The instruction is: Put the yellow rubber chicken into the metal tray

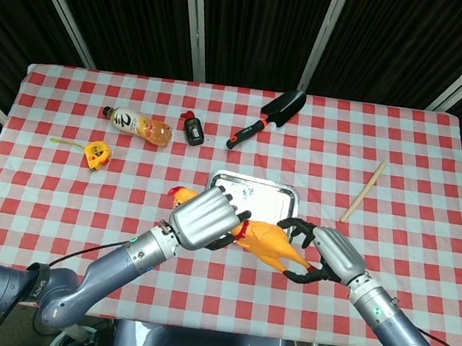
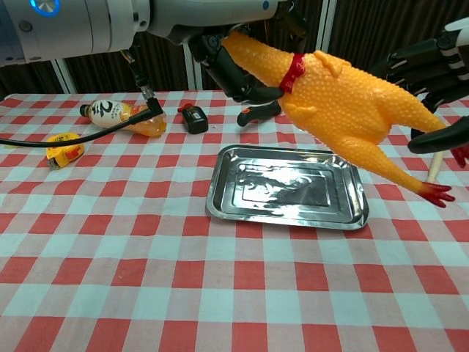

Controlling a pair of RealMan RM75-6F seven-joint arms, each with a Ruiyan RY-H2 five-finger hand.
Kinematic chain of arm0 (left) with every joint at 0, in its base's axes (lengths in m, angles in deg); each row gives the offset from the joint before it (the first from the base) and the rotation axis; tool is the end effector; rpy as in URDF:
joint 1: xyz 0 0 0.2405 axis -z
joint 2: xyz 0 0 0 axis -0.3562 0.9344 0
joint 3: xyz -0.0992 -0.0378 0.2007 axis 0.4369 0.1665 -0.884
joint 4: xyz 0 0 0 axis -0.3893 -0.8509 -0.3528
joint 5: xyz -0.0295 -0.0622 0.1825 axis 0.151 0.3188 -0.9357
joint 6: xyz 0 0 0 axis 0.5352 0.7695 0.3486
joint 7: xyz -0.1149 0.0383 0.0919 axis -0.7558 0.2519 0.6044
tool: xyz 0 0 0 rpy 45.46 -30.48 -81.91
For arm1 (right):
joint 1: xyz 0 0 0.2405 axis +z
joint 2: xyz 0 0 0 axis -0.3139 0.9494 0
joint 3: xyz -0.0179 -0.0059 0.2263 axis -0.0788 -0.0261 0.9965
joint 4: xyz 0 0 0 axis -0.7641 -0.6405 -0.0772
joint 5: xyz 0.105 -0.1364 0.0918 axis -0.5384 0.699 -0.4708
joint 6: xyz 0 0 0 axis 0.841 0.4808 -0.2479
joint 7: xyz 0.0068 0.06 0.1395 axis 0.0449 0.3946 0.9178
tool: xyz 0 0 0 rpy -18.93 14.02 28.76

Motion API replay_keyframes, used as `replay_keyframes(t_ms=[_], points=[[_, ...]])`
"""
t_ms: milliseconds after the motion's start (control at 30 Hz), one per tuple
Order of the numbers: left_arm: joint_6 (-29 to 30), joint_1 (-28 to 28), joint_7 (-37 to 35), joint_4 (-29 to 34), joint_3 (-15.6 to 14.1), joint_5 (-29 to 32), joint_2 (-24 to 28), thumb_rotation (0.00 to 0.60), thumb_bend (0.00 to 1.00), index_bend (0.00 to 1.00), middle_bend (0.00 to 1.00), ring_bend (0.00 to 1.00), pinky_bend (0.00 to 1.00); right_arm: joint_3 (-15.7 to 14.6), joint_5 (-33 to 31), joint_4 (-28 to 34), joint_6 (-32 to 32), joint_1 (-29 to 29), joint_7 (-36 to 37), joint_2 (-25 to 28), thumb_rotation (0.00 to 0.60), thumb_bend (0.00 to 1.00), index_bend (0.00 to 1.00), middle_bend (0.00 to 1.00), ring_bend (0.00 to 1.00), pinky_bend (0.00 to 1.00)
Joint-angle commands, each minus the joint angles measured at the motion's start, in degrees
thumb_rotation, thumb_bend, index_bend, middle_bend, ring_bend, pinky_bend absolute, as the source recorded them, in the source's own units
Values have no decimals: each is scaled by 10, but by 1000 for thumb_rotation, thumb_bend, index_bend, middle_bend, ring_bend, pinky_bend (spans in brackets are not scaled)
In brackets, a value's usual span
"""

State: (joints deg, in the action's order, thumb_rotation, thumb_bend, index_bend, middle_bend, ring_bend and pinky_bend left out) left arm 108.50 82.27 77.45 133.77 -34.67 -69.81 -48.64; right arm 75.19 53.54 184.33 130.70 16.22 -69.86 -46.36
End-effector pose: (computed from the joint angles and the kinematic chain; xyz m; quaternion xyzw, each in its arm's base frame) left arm 0.0492 0.2747 0.0398 -0.8474 -0.0708 -0.4061 0.3346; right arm -0.1147 -0.2546 0.1117 0.6553 -0.5752 0.4245 0.2442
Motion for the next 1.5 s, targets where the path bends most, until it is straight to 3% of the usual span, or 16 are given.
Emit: replay_keyframes(t_ms=[33, 700, 1000, 1200, 1500], points=[[17, 12, 24, 5, -4, 16, -9, 600, 731, 621, 702, 616, 656, 7, -22, 5, -5, 8, -21, -10, 600, 230, 250, 276, 310, 416], [43, 61, 55, -5, -20, 57, -43, 600, 726, 622, 703, 617, 656, 24, -105, -5, -15, 27, -84, -44, 600, 231, 285, 295, 333, 422], [51, 69, 48, -7, -26, 55, -44, 600, 725, 623, 704, 618, 656, 31, -126, -15, -13, 29, -93, -55, 600, 230, 376, 341, 390, 459], [57, 70, 44, -4, -32, 50, -39, 600, 721, 623, 704, 618, 656, 32, -145, -25, -7, 30, -107, -65, 600, 268, 516, 455, 481, 566], [65, 72, 40, -11, -39, 31, -43, 600, 693, 623, 703, 618, 656, 31, -168, -40, 24, 27, -149, -87, 600, 454, 766, 694, 762, 848]])
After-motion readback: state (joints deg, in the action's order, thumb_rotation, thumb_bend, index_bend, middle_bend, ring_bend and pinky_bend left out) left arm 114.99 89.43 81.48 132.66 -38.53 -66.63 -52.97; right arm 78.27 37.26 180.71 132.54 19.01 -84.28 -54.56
